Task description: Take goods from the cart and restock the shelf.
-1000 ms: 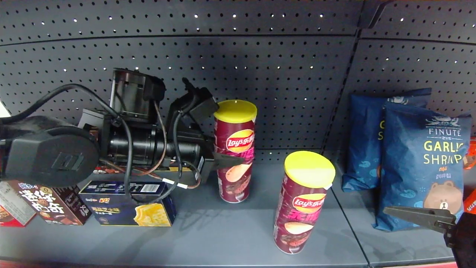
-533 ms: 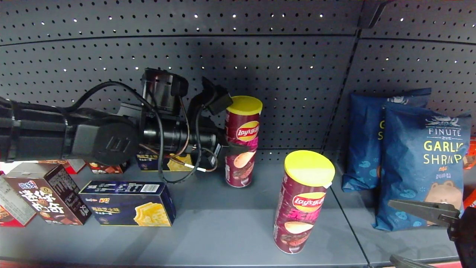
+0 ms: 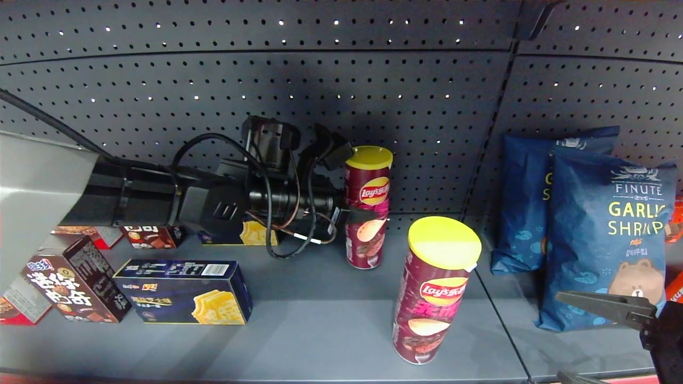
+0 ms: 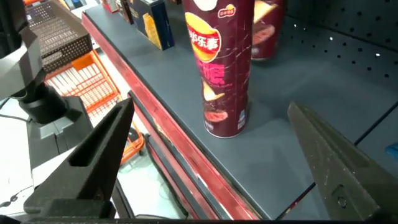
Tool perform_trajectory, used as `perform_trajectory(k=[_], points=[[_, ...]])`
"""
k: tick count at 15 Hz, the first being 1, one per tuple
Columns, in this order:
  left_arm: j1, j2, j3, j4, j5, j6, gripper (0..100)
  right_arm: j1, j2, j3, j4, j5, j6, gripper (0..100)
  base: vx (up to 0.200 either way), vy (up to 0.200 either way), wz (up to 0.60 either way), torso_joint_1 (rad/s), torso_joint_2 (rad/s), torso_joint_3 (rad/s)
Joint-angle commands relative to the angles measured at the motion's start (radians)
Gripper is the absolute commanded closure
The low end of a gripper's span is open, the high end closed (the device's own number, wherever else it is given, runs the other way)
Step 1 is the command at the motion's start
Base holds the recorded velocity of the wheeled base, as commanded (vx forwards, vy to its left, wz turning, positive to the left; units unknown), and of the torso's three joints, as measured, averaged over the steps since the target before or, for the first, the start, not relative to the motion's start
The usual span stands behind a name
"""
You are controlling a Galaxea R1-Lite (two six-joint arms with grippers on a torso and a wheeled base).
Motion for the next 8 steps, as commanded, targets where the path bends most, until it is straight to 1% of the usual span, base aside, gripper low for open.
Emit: perform_trajectory(k=[1,2,3,8], points=[[-0.017,0.044,-0.044,-0.003,0.0,-0.028,100,0.001,-0.001,0.007,0.0,0.0,0.0,0,0.0,0.0,0.0,0.0,0.0,0.0],[-0.022,0.063,-0.064,-0.029,-0.002,-0.04,100,0.002,-0.002,0.013,0.0,0.0,0.0,0,0.0,0.0,0.0,0.0,0.0,0.0],[-0.023,0.075,-0.066,-0.04,-0.002,-0.042,100,0.002,-0.007,0.013,0.0,0.002,0.0,0,0.0,0.0,0.0,0.0,0.0,0.0],[-0.026,0.093,-0.073,-0.043,-0.009,-0.036,100,0.002,-0.028,0.041,0.0,0.002,0.001,0,0.0,0.0,0.0,0.0,0.0,0.0]])
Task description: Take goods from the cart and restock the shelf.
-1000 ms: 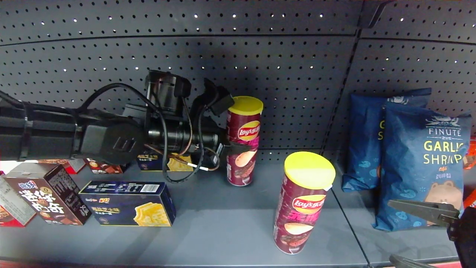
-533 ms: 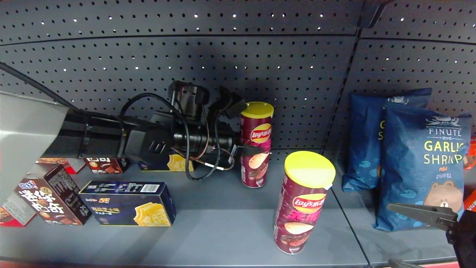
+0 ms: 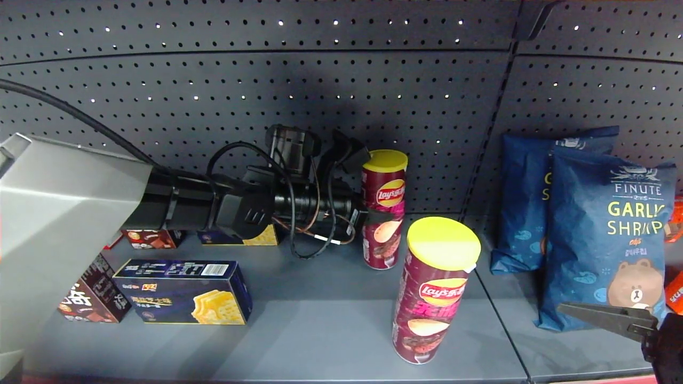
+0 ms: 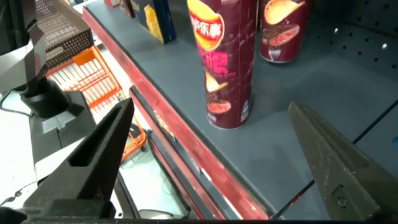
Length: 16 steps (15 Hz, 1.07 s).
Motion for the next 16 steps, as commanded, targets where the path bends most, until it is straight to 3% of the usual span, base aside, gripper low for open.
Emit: perform_trajectory(k=[1,16], points=[[0.002,0.008,-0.004,0.0,0.0,0.001,100,0.0,-0.013,0.007,-0.001,0.001,0.001,0,0.0,0.0,0.0,0.0,0.0,0.0],[0.001,0.062,-0.053,0.0,0.003,0.006,100,0.0,-0.016,0.023,0.001,0.002,0.001,0,0.0,0.0,0.0,0.0,0.0,0.0]])
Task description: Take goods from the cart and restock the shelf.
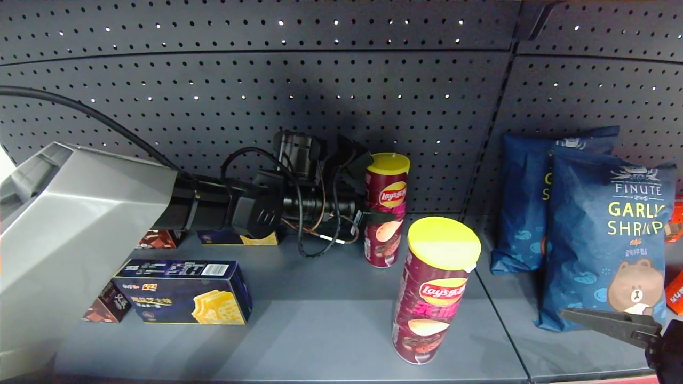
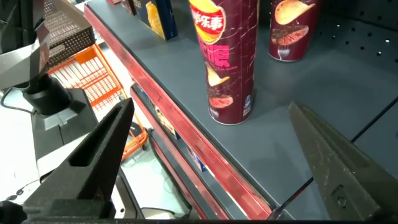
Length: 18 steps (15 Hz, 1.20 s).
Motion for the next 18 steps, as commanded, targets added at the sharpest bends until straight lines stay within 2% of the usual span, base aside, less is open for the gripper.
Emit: perform_trajectory(k=[1,2,3,7,10,14,17,18], points=[[0.001,0.001,0.002,0.002,0.002,-0.001,100,0.0,0.0,0.009,-0.001,0.001,0.0,0,0.0,0.0,0.0,0.0,0.0,0.0],[0.001,0.001,0.003,0.002,0.003,0.001,100,0.0,0.0,0.009,-0.001,0.001,0.0,0,0.0,0.0,0.0,0.0,0.0,0.0],[0.001,0.001,0.003,0.002,0.003,0.001,0,0.0,0.0,0.01,-0.001,0.001,0.0,0,0.0,0.0,0.0,0.0,0.0,0.0],[0.004,-0.005,0.014,0.002,0.005,0.001,0,0.0,-0.002,0.012,-0.001,0.001,0.014,0,0.0,0.0,0.0,0.0,0.0,0.0],[0.013,-0.042,0.063,0.005,0.005,0.021,0,0.002,-0.006,0.012,-0.001,0.002,0.018,0,0.0,0.0,0.0,0.0,0.0,0.0],[0.047,-0.17,0.197,0.002,0.006,0.027,0,0.005,0.006,0.007,-0.001,0.002,0.02,0,0.0,0.0,0.0,0.0,0.0,0.0],[0.073,-0.273,0.302,0.004,0.006,0.065,0,0.006,0.006,0.019,0.002,0.022,0.021,0,0.0,0.0,0.0,0.0,0.0,0.0],[0.075,-0.315,0.336,0.005,0.006,0.068,0,0.006,0.006,0.035,0.002,0.022,0.021,0,0.0,0.0,0.0,0.0,0.0,0.0]])
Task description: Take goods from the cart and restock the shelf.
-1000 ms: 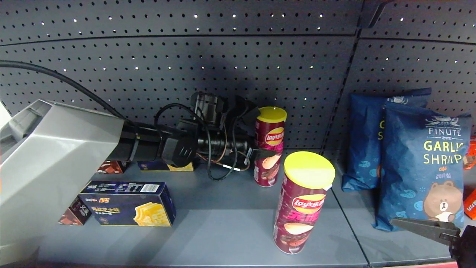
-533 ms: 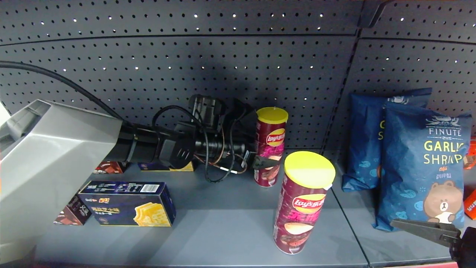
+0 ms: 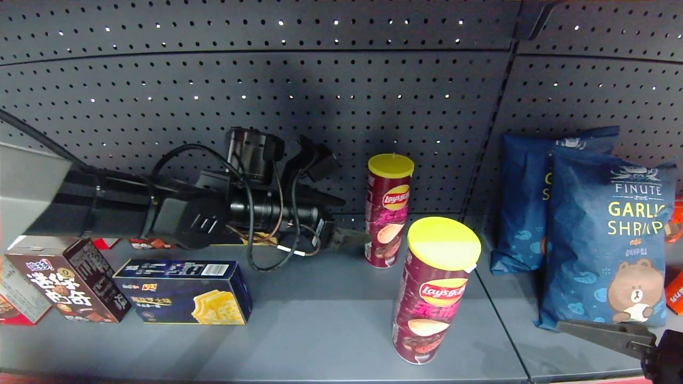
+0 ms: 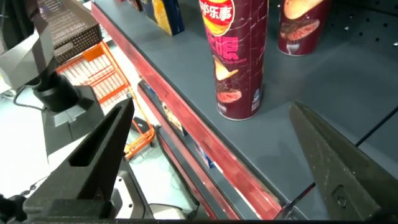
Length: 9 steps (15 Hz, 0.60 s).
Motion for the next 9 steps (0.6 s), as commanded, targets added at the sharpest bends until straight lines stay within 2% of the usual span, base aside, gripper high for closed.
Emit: perform_trajectory(k=[1,3,4,8,9], points=[[0.01,-0.095,0.058,0.002,0.0,0.006,0,0.001,0.004,0.014,-0.001,0.0,0.0,0,0.0,0.0,0.0,0.0,0.0,0.0],[0.011,-0.221,0.161,0.012,0.009,0.0,0,-0.001,0.004,0.045,0.006,-0.011,0.005,0,0.0,0.0,0.0,0.0,0.0,0.0],[0.01,-0.27,0.202,0.012,0.032,-0.003,0,-0.001,0.006,0.043,0.019,-0.037,0.006,0,0.0,0.0,0.0,0.0,0.0,0.0],[0.004,-0.431,0.304,0.062,0.07,-0.023,0,0.067,0.061,-0.037,0.131,-0.231,0.005,0,0.0,0.0,0.0,0.0,0.0,0.0],[-0.003,-0.461,0.308,0.093,0.104,-0.032,0,0.093,0.093,-0.084,0.174,-0.287,0.005,0,0.0,0.0,0.0,0.0,0.0,0.0]])
